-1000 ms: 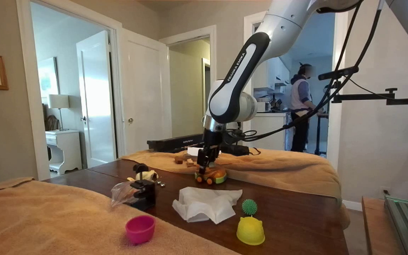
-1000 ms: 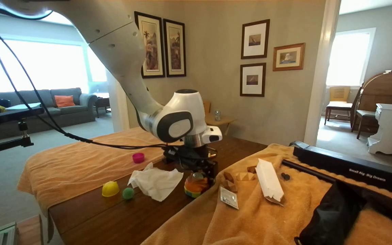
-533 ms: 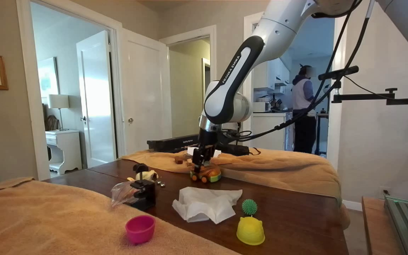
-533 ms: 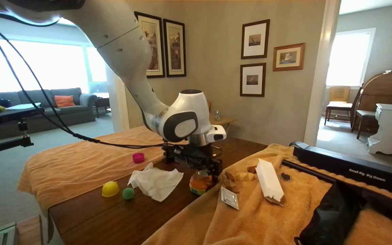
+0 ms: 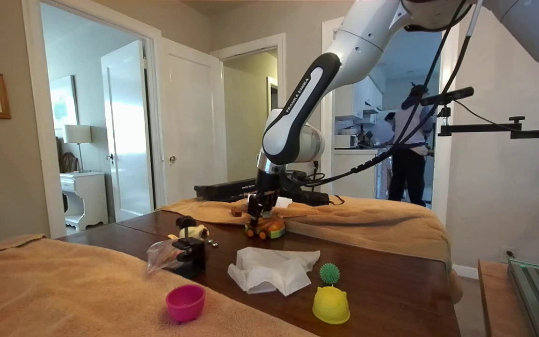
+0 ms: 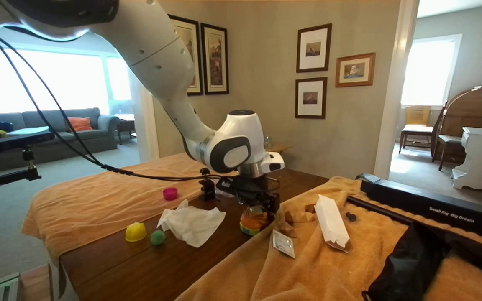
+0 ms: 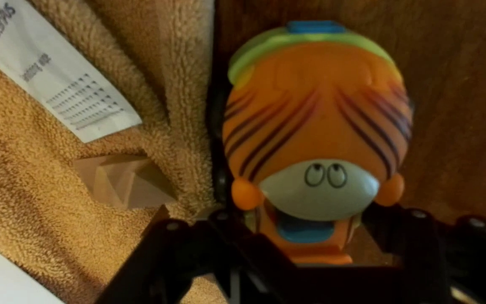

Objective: Move the toy car on the table

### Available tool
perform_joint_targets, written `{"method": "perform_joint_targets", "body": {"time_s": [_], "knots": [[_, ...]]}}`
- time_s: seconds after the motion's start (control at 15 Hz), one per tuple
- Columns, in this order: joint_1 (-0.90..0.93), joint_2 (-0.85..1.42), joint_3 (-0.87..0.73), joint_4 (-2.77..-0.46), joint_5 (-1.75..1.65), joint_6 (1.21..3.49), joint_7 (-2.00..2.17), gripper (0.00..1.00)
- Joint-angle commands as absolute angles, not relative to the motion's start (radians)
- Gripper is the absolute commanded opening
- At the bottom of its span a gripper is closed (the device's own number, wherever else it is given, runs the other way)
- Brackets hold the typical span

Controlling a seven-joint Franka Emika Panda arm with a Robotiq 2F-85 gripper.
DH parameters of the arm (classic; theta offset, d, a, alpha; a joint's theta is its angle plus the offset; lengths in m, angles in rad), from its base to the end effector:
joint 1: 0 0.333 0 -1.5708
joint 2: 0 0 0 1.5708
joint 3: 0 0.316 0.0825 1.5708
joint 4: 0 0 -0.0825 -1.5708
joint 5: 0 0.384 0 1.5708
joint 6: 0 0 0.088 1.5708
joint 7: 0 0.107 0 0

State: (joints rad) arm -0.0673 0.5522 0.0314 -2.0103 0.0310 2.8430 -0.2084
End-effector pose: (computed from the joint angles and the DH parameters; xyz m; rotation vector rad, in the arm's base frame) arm 0.6289 -0.0250 0.2042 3.0977 0.2128 0.4407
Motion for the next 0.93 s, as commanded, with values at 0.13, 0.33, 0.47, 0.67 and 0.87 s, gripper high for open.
{"method": "perform_joint_targets", "body": {"time_s": [0.13,0.33,0.47,0.67,0.87], "knots": [[-0.069,0.628,0.017,-1.904,-0.006,2.816,-0.200,0.45],[-0.067,0.645,0.015,-1.872,-0.007,2.807,-0.197,0.45],[-0.065,0.656,0.012,-1.853,-0.008,2.802,-0.195,0.45],[-0.065,0.667,0.013,-1.834,-0.006,2.796,-0.194,0.45],[-0.065,0.667,0.017,-1.837,-0.002,2.796,-0.192,0.45]]}}
